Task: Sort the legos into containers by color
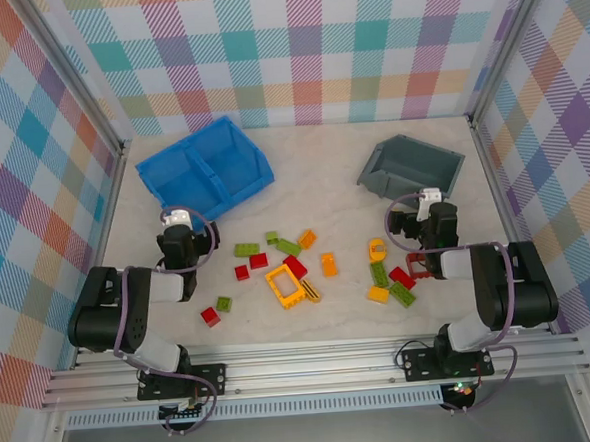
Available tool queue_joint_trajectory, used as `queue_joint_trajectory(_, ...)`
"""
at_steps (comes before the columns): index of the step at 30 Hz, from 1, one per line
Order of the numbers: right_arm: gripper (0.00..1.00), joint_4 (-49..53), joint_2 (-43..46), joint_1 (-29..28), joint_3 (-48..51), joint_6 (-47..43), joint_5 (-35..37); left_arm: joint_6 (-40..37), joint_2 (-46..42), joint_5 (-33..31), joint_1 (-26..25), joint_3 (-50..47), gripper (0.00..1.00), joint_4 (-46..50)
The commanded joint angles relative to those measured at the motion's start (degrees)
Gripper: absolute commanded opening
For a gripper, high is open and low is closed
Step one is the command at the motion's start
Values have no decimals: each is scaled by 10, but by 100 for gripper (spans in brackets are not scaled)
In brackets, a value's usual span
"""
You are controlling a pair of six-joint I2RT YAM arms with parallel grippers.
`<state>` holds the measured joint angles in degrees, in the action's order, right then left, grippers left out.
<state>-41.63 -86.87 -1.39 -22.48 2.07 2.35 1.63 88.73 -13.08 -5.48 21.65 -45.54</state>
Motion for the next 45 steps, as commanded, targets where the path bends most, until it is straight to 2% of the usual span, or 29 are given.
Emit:
queue_joint_trajectory(1,100,-41,-6,6,-15,-12,-16,-11,7,-6,5,12,100,-28)
queue_joint_trajectory(32,100,-41,-6,7,-14,-13,-15,-11,6,-6,5,11,100,-31)
queue_joint_trajectory(33,100,-49,-2,6,-10,-13,-14,-15,-9,1,5,5,100,-37)
queue_joint_trajectory(34,100,-29,21,3,-11,-13,-7,-25,-56,27,5,4,100,6)
queue_joint_trajectory(35,100,24,56,-3,-22,-11,25,-18,-105,19,-1,21,100,88)
queue_joint_trajectory(37,100,133,118,-5,-49,9,54,12,-182,8,-7,39,100,195)
queue_joint_trajectory(41,100,248,288,-24,-54,31,98,31,-369,-74,-56,21,100,309)
queue_joint_trajectory(45,100,424,442,-51,-139,45,112,44,-517,-135,-108,87,100,471)
